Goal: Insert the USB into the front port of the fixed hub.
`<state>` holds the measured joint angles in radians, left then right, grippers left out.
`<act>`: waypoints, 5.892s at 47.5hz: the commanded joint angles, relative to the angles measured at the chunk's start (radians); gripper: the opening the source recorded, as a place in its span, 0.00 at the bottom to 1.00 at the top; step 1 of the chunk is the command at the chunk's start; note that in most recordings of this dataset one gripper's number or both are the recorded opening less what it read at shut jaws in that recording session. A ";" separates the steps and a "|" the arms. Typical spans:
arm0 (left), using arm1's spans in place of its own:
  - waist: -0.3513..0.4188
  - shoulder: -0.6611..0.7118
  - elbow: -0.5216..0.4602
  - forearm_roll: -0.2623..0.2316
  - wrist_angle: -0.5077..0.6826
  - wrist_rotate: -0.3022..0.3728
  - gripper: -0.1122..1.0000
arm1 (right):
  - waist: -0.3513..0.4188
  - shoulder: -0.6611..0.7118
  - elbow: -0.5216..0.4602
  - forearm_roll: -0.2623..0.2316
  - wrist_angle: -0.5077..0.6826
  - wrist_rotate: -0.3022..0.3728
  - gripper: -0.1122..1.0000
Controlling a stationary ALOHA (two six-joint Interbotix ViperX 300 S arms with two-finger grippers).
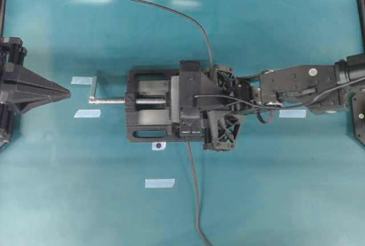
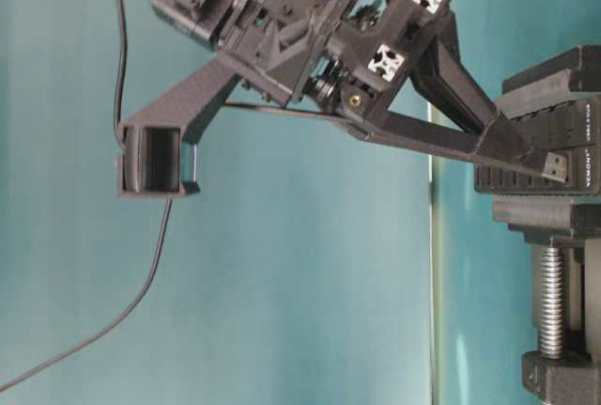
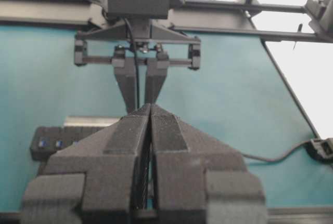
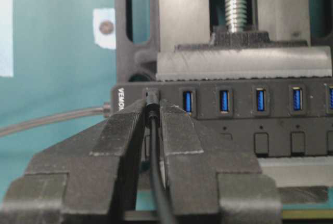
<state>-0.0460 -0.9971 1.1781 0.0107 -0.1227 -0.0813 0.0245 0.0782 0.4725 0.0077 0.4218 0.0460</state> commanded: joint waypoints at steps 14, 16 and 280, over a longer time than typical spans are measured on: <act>0.000 -0.008 0.003 0.003 -0.011 0.000 0.10 | -0.009 0.032 -0.074 -0.005 0.035 -0.003 0.18; 0.000 -0.012 0.005 0.003 -0.011 0.000 0.10 | -0.011 0.040 -0.077 -0.003 0.038 -0.003 0.18; 0.032 -0.094 0.031 0.003 -0.011 -0.015 0.10 | 0.006 -0.239 0.135 0.029 -0.143 0.015 0.73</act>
<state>-0.0138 -1.0937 1.2210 0.0123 -0.1243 -0.0966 0.0307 -0.1181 0.6044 0.0337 0.2976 0.0460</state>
